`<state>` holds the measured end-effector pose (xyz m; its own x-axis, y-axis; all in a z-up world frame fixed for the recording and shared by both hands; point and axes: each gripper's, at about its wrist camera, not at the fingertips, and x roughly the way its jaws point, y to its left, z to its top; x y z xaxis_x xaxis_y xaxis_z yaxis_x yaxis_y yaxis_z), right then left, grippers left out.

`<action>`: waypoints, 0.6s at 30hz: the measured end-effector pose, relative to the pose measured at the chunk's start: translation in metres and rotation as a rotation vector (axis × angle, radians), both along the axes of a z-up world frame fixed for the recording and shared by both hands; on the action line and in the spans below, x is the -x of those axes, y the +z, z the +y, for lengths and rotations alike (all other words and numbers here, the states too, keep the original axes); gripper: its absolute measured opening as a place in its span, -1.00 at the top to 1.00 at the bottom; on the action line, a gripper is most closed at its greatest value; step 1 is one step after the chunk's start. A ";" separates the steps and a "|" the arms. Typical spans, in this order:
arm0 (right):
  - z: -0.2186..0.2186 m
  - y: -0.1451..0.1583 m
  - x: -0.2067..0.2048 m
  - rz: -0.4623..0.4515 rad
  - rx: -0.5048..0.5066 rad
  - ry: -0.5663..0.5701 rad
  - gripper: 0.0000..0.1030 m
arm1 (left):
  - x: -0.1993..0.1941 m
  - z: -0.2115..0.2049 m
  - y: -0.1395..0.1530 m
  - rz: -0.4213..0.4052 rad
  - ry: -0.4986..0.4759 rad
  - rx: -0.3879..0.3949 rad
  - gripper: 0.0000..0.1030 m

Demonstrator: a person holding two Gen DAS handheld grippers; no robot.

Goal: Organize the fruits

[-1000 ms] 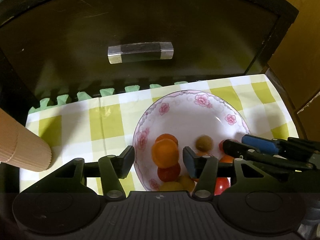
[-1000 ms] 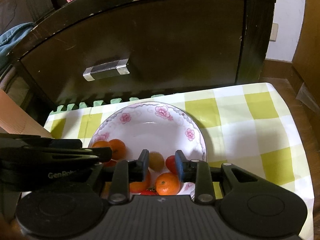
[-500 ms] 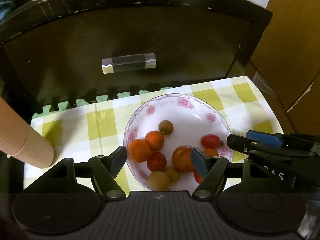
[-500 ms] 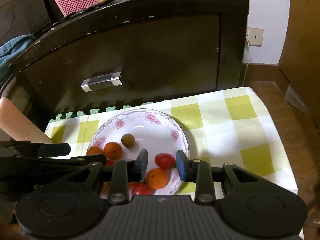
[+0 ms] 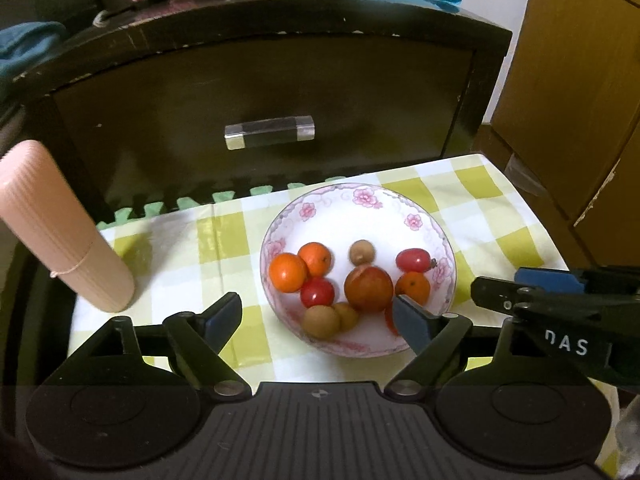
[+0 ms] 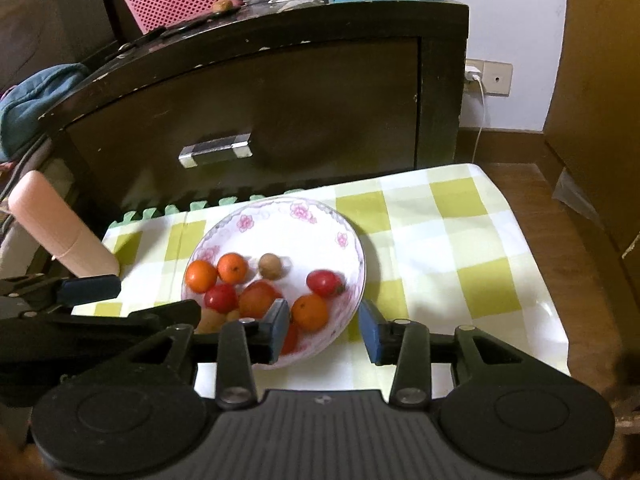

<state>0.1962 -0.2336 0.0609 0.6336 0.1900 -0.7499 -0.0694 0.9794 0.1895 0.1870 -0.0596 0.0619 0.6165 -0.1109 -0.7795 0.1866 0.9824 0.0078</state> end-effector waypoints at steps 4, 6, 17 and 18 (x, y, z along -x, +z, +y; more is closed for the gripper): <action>0.001 0.000 0.015 -0.006 -0.008 -0.003 0.26 | 0.014 0.001 0.004 -0.033 0.008 -0.014 -0.71; 0.002 0.001 0.022 -0.009 -0.010 -0.004 0.26 | 0.022 0.002 0.006 -0.050 0.008 -0.010 -0.71; 0.003 0.008 0.056 -0.032 -0.040 -0.009 0.26 | 0.058 0.013 0.014 -0.102 0.028 0.049 -0.80; 0.003 0.008 0.060 -0.034 -0.039 -0.008 0.26 | 0.061 0.013 0.013 -0.100 0.040 0.035 -0.91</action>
